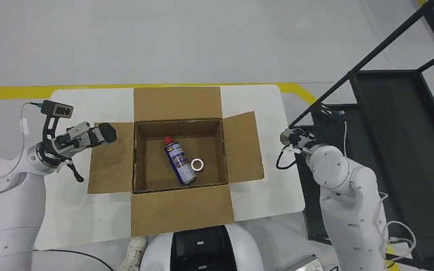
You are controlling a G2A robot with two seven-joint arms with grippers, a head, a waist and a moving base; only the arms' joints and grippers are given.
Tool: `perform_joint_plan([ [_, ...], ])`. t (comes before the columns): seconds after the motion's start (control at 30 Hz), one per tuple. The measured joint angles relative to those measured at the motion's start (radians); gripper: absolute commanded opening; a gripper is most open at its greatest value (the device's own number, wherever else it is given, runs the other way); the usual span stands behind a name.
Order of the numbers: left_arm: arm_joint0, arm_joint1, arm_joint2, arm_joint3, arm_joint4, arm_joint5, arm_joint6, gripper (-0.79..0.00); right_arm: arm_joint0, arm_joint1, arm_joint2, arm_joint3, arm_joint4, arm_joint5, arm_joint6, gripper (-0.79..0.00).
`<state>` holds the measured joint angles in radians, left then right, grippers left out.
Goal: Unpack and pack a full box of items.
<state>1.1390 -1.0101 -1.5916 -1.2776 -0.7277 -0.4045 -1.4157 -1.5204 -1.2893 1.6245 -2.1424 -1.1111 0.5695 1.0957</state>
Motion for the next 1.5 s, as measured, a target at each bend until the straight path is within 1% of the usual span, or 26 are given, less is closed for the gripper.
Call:
perform_joint_plan([
  [0.13, 0.0, 0.0, 0.0, 0.0, 0.0, 0.0, 0.0, 0.0, 0.025, 0.0, -0.026, 0.114, -0.024, -0.02, -0.044, -0.785],
  [0.4, 0.0, 0.0, 0.0, 0.0, 0.0, 0.0, 0.0, 0.0, 0.131, -0.009, -0.095, 0.364, -0.08, 0.035, -0.097, -0.785],
  [0.57, 0.0, 0.0, 0.0, 0.0, 0.0, 0.0, 0.0, 0.0, 0.195, -0.015, -0.107, 0.484, -0.022, 0.02, -0.126, -0.785],
  [0.8, 0.0, 0.0, 0.0, 0.0, 0.0, 0.0, 0.0, 0.0, 0.262, -0.022, -0.118, 0.616, 0.045, -0.02, -0.194, -0.785],
  [0.97, 0.0, 0.0, 0.0, 0.0, 0.0, 0.0, 0.0, 0.0, 0.309, -0.026, -0.136, 0.7, 0.048, -0.019, -0.23, -0.785],
  [1.27, 0.0, 0.0, 0.0, 0.0, 0.0, 0.0, 0.0, 0.0, 0.384, -0.032, -0.163, 0.83, 0.047, -0.01, -0.246, -0.785],
  [1.5, 0.0, 0.0, 0.0, 0.0, 0.0, 0.0, 0.0, 0.0, 0.427, -0.039, -0.181, 0.91, 0.065, 0.001, -0.289, -0.785],
])
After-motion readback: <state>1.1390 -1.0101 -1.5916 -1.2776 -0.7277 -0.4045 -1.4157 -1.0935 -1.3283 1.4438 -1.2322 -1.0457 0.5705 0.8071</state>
